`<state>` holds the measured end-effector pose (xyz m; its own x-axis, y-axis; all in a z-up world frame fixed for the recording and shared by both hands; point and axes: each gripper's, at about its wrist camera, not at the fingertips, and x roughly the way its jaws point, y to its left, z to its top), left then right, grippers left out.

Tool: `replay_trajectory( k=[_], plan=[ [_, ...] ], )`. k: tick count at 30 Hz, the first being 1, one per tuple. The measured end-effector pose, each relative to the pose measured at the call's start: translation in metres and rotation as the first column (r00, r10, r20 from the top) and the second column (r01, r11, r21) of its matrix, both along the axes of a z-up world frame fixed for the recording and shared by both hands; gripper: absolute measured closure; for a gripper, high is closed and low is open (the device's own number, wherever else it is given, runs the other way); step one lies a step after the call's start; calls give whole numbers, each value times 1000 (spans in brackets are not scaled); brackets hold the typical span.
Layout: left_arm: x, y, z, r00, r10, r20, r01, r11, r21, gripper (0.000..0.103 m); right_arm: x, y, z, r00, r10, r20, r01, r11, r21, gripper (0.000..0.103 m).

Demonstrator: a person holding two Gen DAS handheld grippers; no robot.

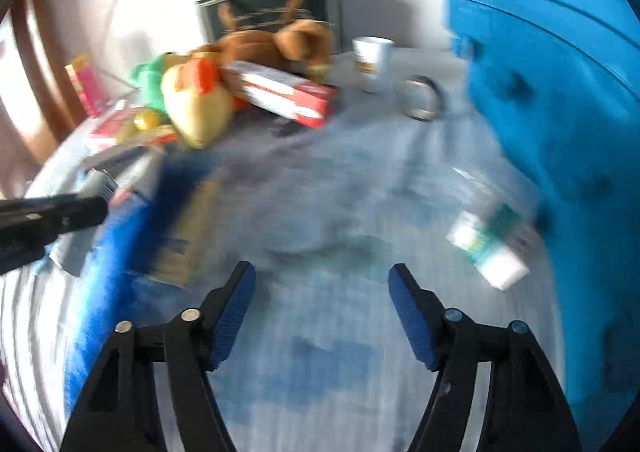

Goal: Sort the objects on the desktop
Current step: 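Close left gripper on the small white medicine box and lift it, then grasp the large green-white ibuprofen box with right gripper while left gripper holds the white box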

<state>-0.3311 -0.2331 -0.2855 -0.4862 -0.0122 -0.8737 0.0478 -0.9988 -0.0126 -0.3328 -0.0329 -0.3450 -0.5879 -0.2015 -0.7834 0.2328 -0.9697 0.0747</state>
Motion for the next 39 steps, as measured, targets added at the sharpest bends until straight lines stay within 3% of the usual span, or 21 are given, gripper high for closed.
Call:
replay_trajectory(
  k=[1, 2, 9, 14, 18, 25, 29, 33, 39],
  plan=[
    [3, -8, -2, 1000, 16, 6, -16, 1000, -2, 78, -3, -10, 0, 1000, 25, 7, -25, 1000, -18, 54],
    [6, -17, -4, 999, 33, 11, -33, 999, -4, 78, -6, -20, 0, 999, 49, 15, -48, 998, -34, 55],
    [20, -53, -38, 994, 99, 46, -99, 995, -2, 77, -24, -83, -12, 987, 148, 58, -147, 989, -17, 55],
    [27, -89, -45, 986, 163, 37, -164, 986, 11, 77, -21, -101, 17, 985, 168, -25, -169, 985, -43, 55],
    [32, -108, -46, 979, 201, 41, -202, 979, 23, 77, -31, -131, 22, 973, 230, -6, -230, 971, -58, 55],
    [24, -134, -56, 970, 242, 33, -244, 969, 48, 77, -58, -158, 0, 970, 232, 68, -228, 972, -57, 55],
    [12, -135, -64, 971, 238, 34, -239, 971, 28, 77, -41, -152, 15, 976, 215, 40, -212, 975, -66, 55],
    [8, -132, -85, 970, 224, 95, -230, 972, 56, 77, -19, -151, 21, 962, 238, 133, -207, 954, -216, 55],
    [4, -124, -91, 981, 171, 91, -176, 983, 49, 77, -25, -163, -20, 950, 174, 260, -87, 945, -317, 55]
  ],
)
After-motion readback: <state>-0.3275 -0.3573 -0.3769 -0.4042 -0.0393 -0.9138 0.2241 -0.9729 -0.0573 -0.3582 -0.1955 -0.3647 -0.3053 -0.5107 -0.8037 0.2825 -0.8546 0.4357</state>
